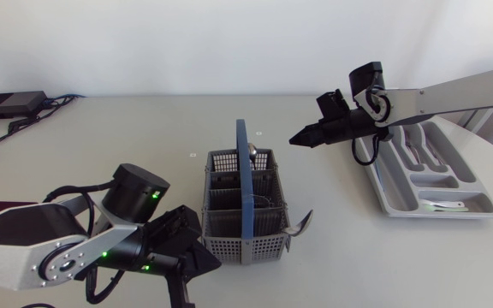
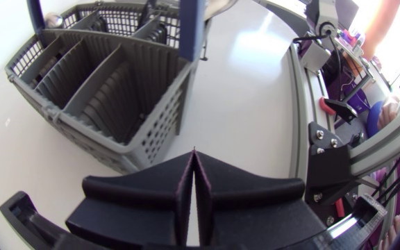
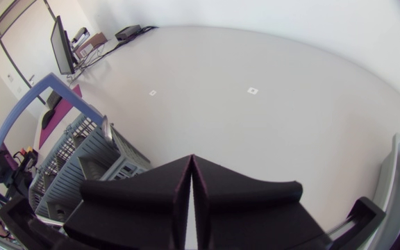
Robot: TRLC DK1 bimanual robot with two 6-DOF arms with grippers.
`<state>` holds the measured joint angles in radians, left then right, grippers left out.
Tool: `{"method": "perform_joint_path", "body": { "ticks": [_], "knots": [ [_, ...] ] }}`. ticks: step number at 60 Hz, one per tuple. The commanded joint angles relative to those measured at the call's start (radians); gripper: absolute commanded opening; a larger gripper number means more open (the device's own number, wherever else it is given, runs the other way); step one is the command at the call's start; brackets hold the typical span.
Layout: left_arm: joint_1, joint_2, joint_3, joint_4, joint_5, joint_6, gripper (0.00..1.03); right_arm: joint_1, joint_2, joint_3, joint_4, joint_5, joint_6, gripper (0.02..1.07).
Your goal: Sort the cutlery from the basket into the organizer compartments.
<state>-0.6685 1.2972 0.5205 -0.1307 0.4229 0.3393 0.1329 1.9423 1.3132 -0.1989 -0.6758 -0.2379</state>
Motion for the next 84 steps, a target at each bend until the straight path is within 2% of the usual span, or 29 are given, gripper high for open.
{"method": "perform_joint_path", "body": {
  "ticks": [1,15,19,27,59,73,84],
  "knots": [
    [0.044,0.042,-0.008,0.032,-0.007,-0.016,0.03,0.027,0.032,0.038,-0.023,-0.015,0.023,0.08],
    [0.133,0.060,-0.016,0.086,-0.013,-0.019,0.03,0.082,0.110,0.124,-0.057,-0.028,0.026,0.08],
    [0.150,0.059,-0.022,0.098,-0.015,-0.020,0.03,0.096,0.155,0.182,-0.102,-0.047,0.029,0.08],
    [0.196,0.059,-0.027,0.106,-0.018,-0.019,0.03,0.106,0.141,0.178,-0.155,-0.082,0.006,0.08],
    [0.397,0.088,-0.010,0.212,0.013,-0.005,0.03,0.085,-0.195,-0.235,-0.174,-0.108,-0.093,0.08],
    [0.435,0.142,0.055,0.223,0.051,-0.013,0.03,0.043,-0.316,-0.413,-0.174,-0.103,-0.127,0.08],
    [0.458,0.226,0.144,0.223,0.082,-0.036,0.03,0.043,-0.368,-0.463,-0.175,-0.097,-0.127,0.08]
  ]
}}
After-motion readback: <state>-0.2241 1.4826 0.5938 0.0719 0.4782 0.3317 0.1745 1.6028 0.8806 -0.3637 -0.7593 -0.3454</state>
